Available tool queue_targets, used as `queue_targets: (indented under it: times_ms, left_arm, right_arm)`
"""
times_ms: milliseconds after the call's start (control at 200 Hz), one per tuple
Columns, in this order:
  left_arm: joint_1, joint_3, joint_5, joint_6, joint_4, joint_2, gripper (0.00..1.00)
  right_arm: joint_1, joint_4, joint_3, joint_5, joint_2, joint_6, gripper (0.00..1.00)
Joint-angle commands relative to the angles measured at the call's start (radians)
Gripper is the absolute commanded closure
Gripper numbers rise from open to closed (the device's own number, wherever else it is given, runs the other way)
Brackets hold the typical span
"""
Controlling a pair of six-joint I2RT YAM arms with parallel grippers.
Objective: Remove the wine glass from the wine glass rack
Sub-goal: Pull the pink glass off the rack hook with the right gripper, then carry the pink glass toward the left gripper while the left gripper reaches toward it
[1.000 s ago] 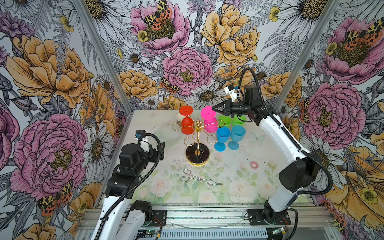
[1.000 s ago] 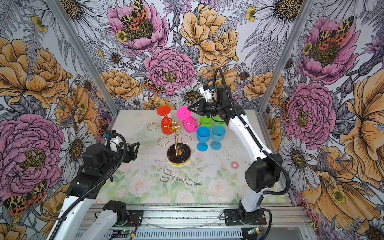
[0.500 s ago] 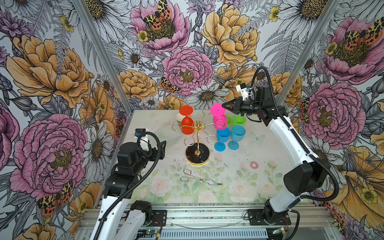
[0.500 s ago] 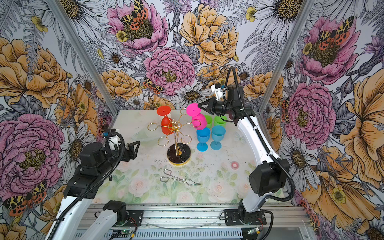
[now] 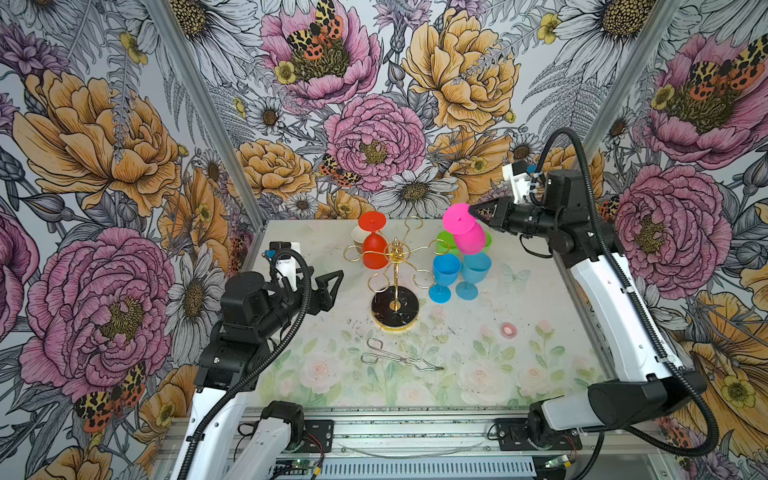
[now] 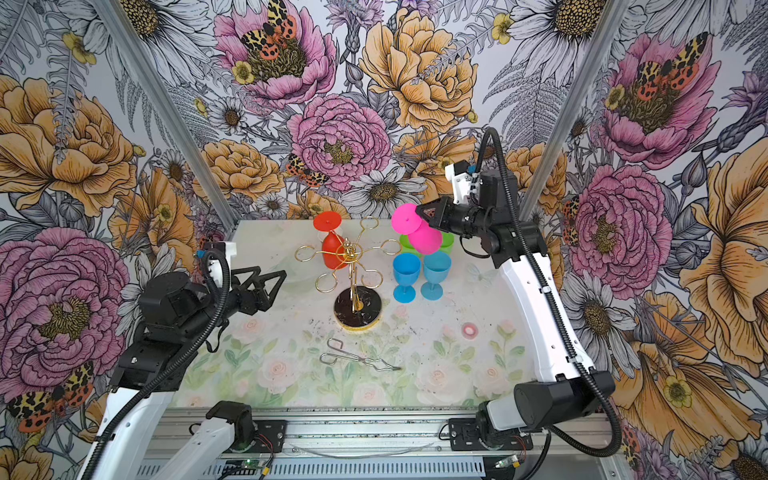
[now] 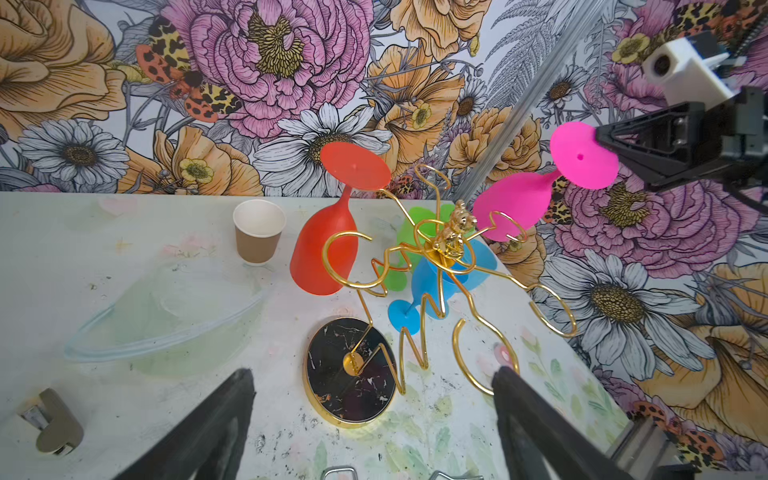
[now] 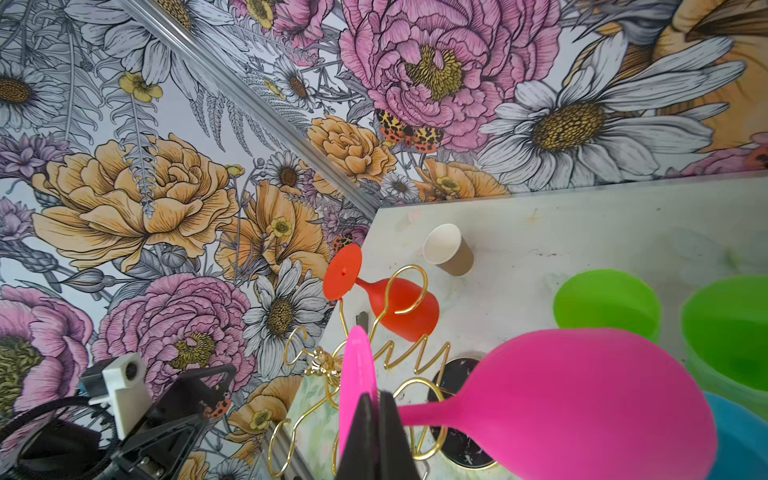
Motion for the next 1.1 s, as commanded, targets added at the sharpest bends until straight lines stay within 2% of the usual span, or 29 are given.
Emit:
queue_targets:
  times_ms: [0,180,290,510,686,906,1096]
  left_arm:
    - [-0.018,0.048,0.083,-0.042,0.009,0.01,0.1]
    - [-0.075,0.098,0.134,-0.105,0.029,0.066,0.1]
    - [-0.138,0.112,0.191,-0.155,0.087,0.108,0.1]
    - [-0.269,0.159,0.236,-0.214,0.132,0.212,0.11]
    - [-0.326,0.123,0.311,-0.316,0.258,0.272,0.15]
    - [-0.419,0.067,0.347,-0.417,0.451,0.321,0.19]
    - [-0.481,0.05,0.335,-0.453,0.532,0.358,0.21]
  right_arm:
    - [0.001,-0.141,0.0,0.136,-0.067,-0.105,1.0]
    - [0.013,-0.216,-0.03,0.193,-0.149,-0.185,1.0]
    - [0.034,-0.242,-0.069,0.211,-0.19,-0.211,1.0]
    - [0.115,-0.353,-0.104,0.234,-0.23,-0.246,1.0]
    - [0.169,-0.358,-0.142,0.165,-0.261,-0.253,1.0]
    - [0.219,-0.354,-0.149,0.086,-0.259,-0.261,1.0]
    - [0.241,-0.313,-0.125,-0.015,-0.253,-0.247,1.0]
